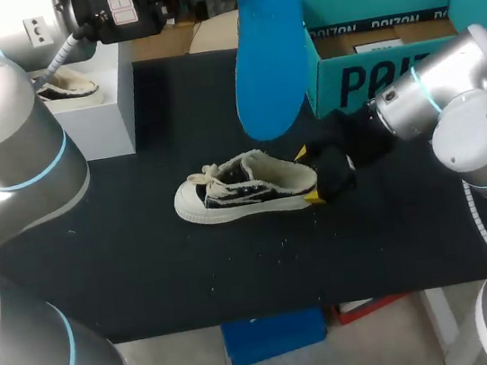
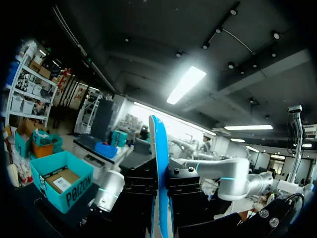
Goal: Take the shoe out of the shoebox, open the shoe tongue, remove and reinsert the insole, then place the shoe into the shoebox
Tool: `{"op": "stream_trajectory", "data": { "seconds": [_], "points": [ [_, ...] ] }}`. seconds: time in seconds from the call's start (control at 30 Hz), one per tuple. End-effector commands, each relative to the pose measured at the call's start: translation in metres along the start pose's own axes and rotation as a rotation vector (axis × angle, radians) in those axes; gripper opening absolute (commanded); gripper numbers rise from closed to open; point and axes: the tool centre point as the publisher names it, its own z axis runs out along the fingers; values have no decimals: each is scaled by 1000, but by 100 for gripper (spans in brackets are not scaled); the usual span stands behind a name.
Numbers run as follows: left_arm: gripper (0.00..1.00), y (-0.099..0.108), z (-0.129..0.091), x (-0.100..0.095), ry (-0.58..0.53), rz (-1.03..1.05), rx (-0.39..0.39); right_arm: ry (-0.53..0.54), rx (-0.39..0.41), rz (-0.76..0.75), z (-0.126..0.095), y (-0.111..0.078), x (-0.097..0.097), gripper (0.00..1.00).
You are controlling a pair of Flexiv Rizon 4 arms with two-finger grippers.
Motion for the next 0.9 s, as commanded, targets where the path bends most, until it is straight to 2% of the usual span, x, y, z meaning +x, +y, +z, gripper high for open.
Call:
{"op": "stream_trajectory", "data": {
  "seconds": [0.03, 0.17, 0.43, 0.5, 0.6, 0.67, 0.9],
  "points": [
    [0, 0, 1, 0, -2, 0, -1, -1, 1, 1, 1, 0, 0, 100],
    [0, 0, 1, 0, -2, 0, -1, 21, -59, 3, -1, 2, -1, 100],
    [0, 0, 1, 0, -2, 0, -1, -2, -45, -10, -3, 3, -7, 100],
    [0, 0, 1, 0, -2, 0, -1, 10, -91, 6, -2, 2, -7, 100],
    [0, 0, 1, 0, -2, 0, -1, 29, -120, 24, 0, -2, -9, 100],
    [0, 0, 1, 0, -2, 0, -1, 42, -179, 49, 1, -7, -10, 100],
    [0, 0, 1, 0, -2, 0, -1, 32, -257, 91, 4, -17, -14, 100]
  ]
}}
